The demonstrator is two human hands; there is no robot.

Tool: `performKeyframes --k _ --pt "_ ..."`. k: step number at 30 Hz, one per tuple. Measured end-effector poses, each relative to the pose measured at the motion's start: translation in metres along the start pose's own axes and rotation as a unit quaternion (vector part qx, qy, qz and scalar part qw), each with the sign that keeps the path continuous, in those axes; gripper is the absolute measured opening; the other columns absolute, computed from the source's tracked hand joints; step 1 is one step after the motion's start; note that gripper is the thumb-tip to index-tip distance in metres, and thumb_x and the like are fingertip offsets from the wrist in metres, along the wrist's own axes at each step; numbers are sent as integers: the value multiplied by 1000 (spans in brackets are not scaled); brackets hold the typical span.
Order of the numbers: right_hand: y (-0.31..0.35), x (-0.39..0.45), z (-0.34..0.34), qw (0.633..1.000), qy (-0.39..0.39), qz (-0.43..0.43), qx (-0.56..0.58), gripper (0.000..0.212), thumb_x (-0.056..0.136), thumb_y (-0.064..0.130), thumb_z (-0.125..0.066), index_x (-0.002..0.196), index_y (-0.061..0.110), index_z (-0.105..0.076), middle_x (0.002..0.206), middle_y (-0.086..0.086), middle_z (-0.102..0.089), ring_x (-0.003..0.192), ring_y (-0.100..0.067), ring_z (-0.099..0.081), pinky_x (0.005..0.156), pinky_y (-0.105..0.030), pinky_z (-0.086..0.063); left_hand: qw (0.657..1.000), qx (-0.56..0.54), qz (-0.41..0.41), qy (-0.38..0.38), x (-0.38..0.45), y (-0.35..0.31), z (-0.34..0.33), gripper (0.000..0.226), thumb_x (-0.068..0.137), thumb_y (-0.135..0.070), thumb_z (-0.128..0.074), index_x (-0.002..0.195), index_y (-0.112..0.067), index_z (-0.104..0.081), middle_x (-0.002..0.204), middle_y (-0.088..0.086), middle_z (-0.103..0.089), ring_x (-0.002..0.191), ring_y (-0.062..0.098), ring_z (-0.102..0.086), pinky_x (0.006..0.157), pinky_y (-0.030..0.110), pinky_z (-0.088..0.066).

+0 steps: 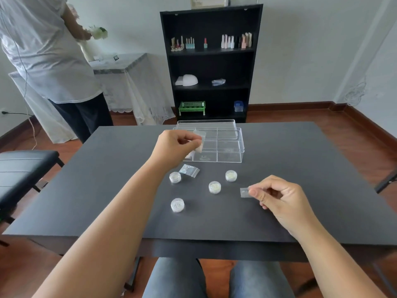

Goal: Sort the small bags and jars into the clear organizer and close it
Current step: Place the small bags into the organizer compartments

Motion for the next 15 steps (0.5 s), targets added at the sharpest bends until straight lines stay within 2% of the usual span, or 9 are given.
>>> performKeyframes --k 3,6,10,13,15 --pt "1 -2 -1 1000 7 12 -25 5 76 31 -75 75 27 -77 72 -1 -63 58 -14 -52 59 -20 -44 994 91 -52 12 25 -17 -14 13 88 -17 -68 91 -25 -78 75 -20 -68 61 -12 -57 57 2 -39" --pt "0 -1 -1 999 8 14 -32 6 76 35 -75 75 29 -76 73 -1 -64 60 -13 -52 59 -20 -43 986 157 -54 35 43 -18 -27 19 88 -12 -61 96 -26 -73 77 -10 -68 70 4 -62 59 16 -49" --pt "-2 -1 -1 999 5 18 -38 10 75 40 -74 75 31 -76 75 0 -65 64 -19 -55 59 -21 -44 961 241 -43 125 55 -15 -47 37 88 -12 -53 118 -28 -67 82 -2 -65 77 18 -65 64 27 -56" --pt "-2 -1 -2 999 7 23 -38 9 75 40 -75 76 30 -76 75 1 -66 65 -19 -55 59 -20 -44 933 309 -56 175 59 -22 -57 34 85 -12 -51 104 -30 -73 83 -7 -64 74 22 -66 73 36 -58" --pt "-2 -1 -2 999 9 24 -35 9 75 39 -76 76 30 -76 75 1 -65 65 -20 -55 58 -21 -44 917 344 -65 191 61 -25 -61 27 84 -16 -54 93 -30 -75 88 -10 -67 87 17 -67 87 40 -54"
Point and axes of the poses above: each hand's wrist, its own x-axis towards the middle knuckle, its own z-axis out of the back of the hand, y = z × x, the point moved 9 cm from there along x, towards the middle knuckle
